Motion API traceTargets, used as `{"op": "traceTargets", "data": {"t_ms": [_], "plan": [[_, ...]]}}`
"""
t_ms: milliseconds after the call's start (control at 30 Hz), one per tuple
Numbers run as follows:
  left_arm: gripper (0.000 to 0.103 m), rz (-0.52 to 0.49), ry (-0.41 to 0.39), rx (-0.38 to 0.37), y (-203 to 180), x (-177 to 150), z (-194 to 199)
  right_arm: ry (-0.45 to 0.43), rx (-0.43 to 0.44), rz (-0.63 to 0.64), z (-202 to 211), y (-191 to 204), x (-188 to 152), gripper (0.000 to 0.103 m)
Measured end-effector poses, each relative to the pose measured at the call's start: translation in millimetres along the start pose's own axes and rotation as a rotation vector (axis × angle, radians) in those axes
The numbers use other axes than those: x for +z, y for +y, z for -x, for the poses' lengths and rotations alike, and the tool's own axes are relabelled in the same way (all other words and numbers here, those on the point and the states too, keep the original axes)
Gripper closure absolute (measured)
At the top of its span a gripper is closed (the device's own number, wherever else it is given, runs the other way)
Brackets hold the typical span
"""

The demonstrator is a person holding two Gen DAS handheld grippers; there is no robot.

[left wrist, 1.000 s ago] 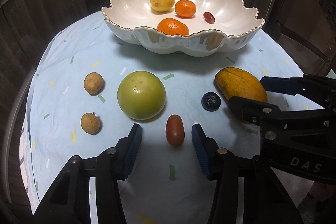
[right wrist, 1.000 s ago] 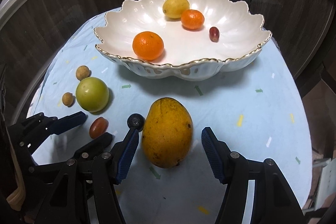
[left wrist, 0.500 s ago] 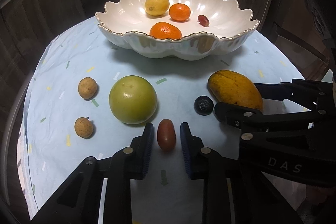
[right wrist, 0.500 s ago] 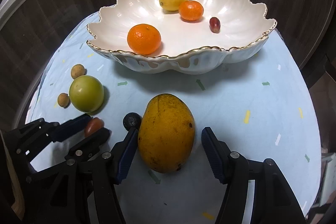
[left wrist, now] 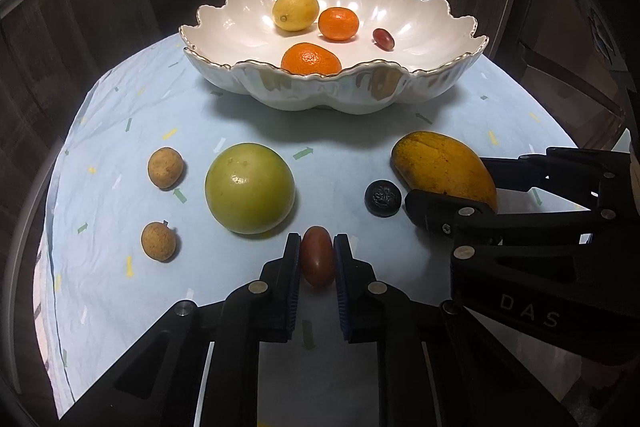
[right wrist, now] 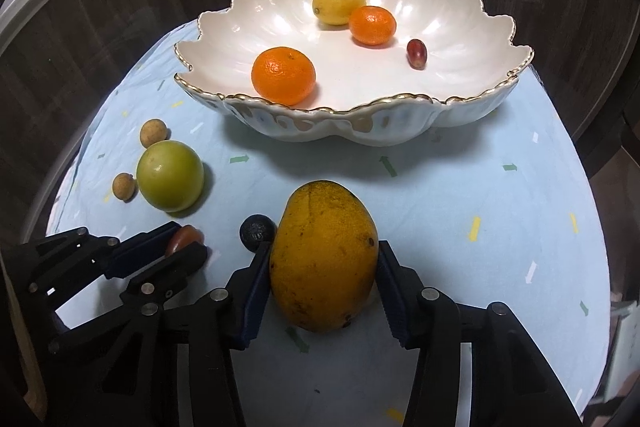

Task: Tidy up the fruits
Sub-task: 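Close the left tool on the red date while the right tool grasps the mango, then lift the red date and mango and carry both over the bowl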

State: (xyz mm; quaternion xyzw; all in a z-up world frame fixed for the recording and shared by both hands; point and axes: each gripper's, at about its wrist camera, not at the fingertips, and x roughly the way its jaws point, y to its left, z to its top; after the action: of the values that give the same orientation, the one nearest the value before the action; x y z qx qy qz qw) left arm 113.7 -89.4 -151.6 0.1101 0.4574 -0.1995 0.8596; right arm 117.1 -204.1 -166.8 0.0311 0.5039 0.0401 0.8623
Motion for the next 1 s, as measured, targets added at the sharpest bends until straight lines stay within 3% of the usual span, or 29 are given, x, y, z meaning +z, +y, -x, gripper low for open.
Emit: {"op": "traceTargets", "data": {"t_ms": [1000], "plan": [[0.086, 0.001, -0.084, 0.018, -9.3, 19.0, 48.8, -0.128, -0.003, -0.010, 62.8, -4.3, 7.9, 0.053]]}}
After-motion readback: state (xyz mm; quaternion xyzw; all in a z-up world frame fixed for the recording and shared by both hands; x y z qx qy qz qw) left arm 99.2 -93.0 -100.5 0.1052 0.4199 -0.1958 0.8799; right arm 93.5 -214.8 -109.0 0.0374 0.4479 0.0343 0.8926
